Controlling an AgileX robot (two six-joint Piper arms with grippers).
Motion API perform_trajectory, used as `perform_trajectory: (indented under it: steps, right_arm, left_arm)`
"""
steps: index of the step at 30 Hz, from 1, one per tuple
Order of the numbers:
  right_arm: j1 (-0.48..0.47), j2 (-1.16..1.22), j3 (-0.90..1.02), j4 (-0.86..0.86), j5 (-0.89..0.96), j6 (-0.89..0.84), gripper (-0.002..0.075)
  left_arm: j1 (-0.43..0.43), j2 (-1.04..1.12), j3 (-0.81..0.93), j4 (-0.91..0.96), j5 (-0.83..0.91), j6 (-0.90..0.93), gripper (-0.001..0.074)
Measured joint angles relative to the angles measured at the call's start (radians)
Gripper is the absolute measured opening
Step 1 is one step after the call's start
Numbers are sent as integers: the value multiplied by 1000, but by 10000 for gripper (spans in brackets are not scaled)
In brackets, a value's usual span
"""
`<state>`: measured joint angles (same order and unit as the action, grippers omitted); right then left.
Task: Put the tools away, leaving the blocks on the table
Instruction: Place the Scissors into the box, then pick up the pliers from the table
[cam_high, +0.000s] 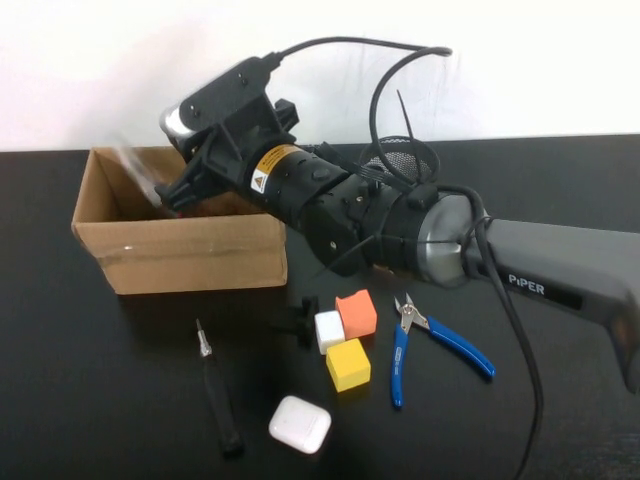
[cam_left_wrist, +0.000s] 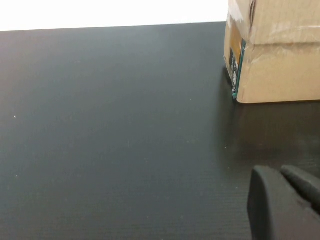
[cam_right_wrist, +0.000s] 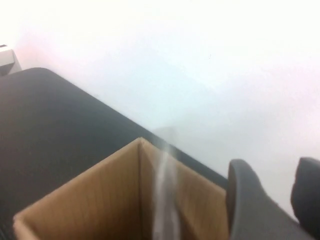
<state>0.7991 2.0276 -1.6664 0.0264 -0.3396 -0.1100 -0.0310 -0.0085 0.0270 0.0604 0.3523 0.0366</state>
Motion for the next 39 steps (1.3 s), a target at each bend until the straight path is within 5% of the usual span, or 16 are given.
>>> perform_trajectory:
  steps: [15,26,33,39]
  right_arm:
    - [-2,-280,0,-52,590,-83,183]
    - [-105,-383,0,-381,1229,212,183]
    - [-256,-381,150,-253,1244,168,183]
    - [-248,-378,416,-214,1171,110,183]
  left_arm:
    - [0,0,0,0,0,0,0]
    - [0,0,0,0,0,0,0]
    - [0,0,0,0,0,0,0]
    - [0,0,0,0,0,0,0]
